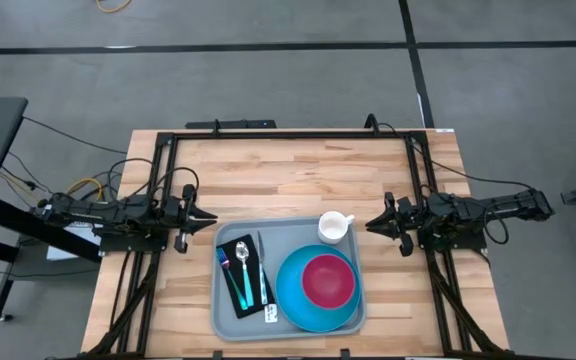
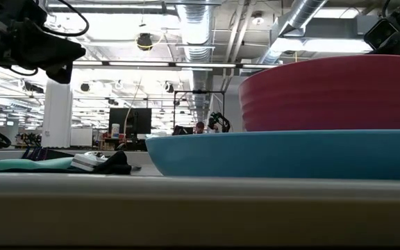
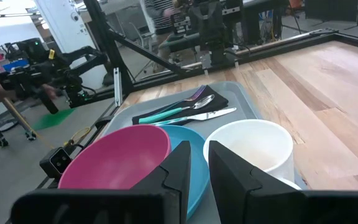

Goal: Set up tray
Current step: Return to home position

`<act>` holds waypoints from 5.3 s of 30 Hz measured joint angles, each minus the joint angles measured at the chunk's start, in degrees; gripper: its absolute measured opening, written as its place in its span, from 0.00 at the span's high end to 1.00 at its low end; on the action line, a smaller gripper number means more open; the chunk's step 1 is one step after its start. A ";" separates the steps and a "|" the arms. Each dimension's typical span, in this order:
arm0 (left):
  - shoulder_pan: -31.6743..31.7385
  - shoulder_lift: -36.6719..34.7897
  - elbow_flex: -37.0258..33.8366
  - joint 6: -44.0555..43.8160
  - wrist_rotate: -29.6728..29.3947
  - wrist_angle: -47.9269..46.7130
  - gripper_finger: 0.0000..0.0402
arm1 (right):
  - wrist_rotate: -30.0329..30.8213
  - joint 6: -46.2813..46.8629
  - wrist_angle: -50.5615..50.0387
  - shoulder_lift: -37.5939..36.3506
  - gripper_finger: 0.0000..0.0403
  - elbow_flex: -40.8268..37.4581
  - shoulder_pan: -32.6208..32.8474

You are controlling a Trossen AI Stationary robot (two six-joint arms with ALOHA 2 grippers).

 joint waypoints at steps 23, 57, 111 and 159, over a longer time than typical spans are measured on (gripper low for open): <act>0.01 0.00 0.00 -0.41 0.00 -0.02 0.90 | 3.41 43.76 10.95 -0.01 0.87 0.00 -0.02; 0.00 0.02 0.00 -0.47 -0.02 -0.02 0.90 | 4.93 41.52 -9.45 86.02 0.87 66.54 -0.78; 0.02 0.87 0.00 -0.47 -0.04 0.02 0.90 | 3.15 47.93 -16.89 112.21 0.72 89.85 1.18; 0.00 0.87 0.01 -0.46 -0.04 0.00 0.90 | 25.03 25.70 -14.04 84.21 0.76 65.87 11.02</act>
